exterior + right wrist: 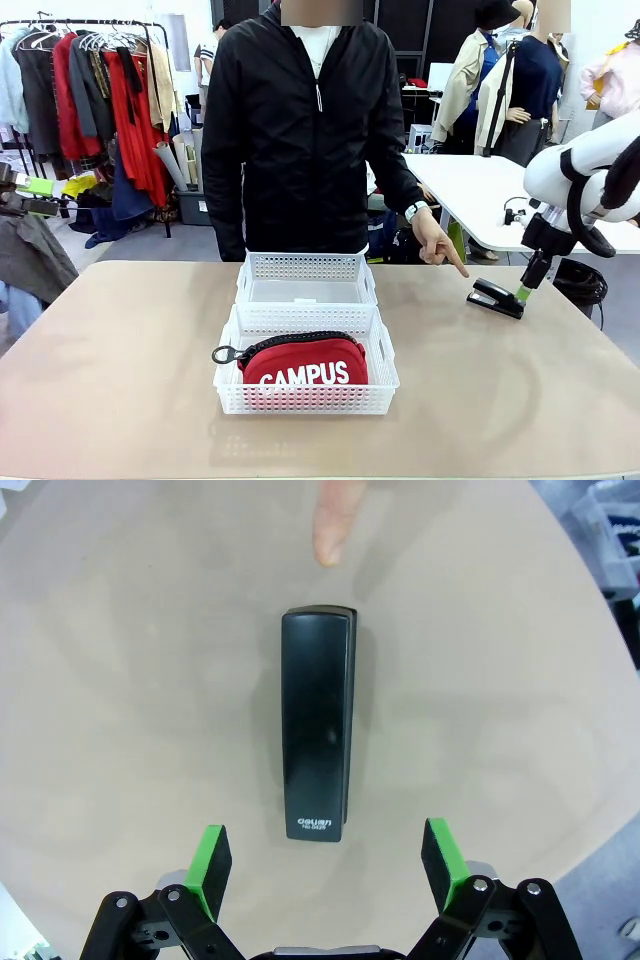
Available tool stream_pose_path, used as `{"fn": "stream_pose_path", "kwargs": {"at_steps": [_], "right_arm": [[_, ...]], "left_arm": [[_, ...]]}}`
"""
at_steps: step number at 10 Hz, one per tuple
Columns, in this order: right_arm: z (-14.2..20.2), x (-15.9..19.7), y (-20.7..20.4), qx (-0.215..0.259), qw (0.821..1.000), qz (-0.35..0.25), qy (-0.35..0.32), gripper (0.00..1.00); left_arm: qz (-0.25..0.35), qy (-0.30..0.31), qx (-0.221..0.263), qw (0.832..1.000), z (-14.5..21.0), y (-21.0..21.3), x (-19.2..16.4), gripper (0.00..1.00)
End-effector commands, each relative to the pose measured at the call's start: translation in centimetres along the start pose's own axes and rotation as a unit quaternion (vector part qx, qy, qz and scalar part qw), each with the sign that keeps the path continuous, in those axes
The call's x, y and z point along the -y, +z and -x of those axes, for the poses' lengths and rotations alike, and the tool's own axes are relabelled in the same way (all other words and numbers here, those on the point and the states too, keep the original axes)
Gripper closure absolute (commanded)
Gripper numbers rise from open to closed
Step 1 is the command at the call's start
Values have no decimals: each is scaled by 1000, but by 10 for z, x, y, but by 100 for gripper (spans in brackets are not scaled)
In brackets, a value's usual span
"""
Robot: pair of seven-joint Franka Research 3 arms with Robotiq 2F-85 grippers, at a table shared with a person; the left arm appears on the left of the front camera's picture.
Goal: Distribute items into two baskets.
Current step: Pick up the Stapler that the person points to.
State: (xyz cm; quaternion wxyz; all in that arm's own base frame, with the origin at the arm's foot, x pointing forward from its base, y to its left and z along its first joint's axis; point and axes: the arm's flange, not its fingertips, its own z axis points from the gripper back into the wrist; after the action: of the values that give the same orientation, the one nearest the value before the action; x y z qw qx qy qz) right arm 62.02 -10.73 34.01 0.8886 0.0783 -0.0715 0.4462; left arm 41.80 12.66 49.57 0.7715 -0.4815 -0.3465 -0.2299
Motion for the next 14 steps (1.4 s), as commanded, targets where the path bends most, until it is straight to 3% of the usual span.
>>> {"fn": "stream_pose_path", "kwargs": {"at_steps": [1, 14], "right_arm": [[-12, 8, -3, -3, 1000, 6, 16, 0], [-30, 24, -36, -24, 998, -17, 62, 0]], "left_arm": [[0, -1, 2, 1000, 0, 1, 1, 0], [0, -1, 2, 1000, 0, 1, 1, 0]]}}
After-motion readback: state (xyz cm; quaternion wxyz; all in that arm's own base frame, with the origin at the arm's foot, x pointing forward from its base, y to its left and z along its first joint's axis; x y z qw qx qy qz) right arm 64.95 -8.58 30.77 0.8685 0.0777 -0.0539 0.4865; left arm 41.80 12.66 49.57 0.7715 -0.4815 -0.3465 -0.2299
